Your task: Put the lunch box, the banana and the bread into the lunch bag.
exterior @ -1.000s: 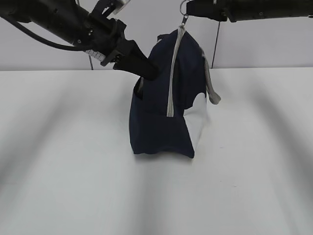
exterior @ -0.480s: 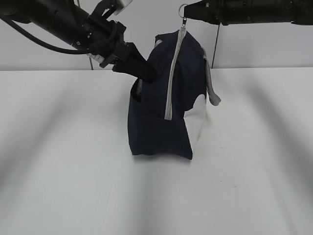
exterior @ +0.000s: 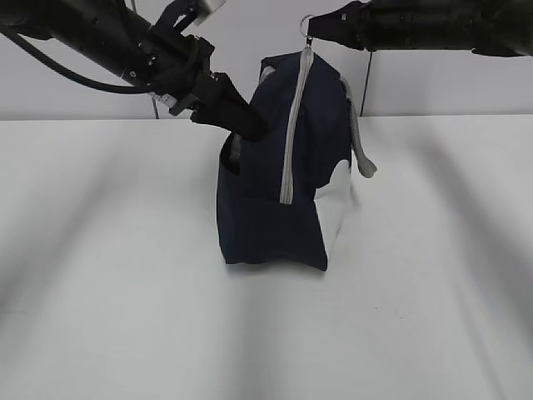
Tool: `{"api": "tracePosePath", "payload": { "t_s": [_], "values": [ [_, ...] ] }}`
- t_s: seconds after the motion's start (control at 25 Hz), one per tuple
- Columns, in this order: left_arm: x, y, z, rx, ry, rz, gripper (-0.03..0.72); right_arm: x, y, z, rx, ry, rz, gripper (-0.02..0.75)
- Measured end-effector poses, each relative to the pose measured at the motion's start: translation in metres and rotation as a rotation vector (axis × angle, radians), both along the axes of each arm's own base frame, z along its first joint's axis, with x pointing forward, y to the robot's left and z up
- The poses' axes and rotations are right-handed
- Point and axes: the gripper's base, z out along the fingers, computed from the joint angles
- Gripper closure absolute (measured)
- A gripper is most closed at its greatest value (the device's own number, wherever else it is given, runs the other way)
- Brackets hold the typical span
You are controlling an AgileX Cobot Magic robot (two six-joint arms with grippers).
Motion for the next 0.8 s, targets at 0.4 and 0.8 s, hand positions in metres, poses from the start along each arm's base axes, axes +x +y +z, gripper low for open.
{"api": "tracePosePath", "payload": {
  "t_s": [0.4, 0.8],
  "values": [
    [0.001, 0.000, 0.000, 0.002, -0.009, 0.001, 0.687, 0.026, -0.001, -0.029, 0.040, 0.012, 0.003, 0.754],
    [0.000, 0.001, -0.001, 0.011, -0.016, -0.014, 0.687, 0.042, -0.003, -0.067, 0.088, 0.081, -0.017, 0.754]
  ]
}}
